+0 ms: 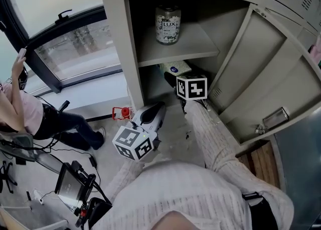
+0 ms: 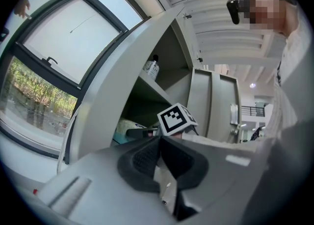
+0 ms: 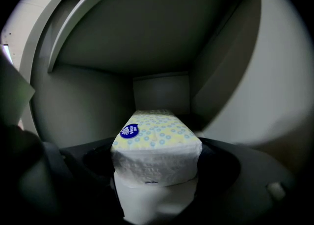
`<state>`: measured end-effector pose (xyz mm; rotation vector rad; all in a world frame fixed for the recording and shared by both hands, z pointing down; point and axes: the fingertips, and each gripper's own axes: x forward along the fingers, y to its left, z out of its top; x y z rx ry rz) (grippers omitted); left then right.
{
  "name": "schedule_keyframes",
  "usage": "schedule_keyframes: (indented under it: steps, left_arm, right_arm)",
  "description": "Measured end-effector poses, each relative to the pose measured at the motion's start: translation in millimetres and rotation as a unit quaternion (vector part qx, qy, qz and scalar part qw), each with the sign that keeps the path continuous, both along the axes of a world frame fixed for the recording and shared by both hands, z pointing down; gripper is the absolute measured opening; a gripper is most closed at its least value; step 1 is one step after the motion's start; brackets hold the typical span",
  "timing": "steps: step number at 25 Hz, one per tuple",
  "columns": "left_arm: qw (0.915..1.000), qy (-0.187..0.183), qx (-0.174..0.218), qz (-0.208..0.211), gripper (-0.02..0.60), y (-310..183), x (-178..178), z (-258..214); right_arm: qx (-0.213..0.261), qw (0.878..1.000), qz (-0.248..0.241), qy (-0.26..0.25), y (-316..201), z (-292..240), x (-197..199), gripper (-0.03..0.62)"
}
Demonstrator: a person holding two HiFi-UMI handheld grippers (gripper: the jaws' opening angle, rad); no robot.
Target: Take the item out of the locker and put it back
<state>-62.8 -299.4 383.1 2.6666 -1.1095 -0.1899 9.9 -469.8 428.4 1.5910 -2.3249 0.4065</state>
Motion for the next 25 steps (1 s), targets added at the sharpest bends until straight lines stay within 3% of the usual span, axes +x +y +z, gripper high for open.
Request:
schedule_keyframes:
  steps: [14,25]
  left_arm:
    - [0.9998,-0.012,0.013,-0.011,0.006,5,-4,-8]
    - [0.9996,-0.024,-0.011,0.000,0.006,16,10,3]
  right_arm:
    - [0.007,1.000,-0.011,0.003,19,-2,-6,0.448]
    - [0.033,0.998,-0.015,-0.046,61,-12,3,0.446]
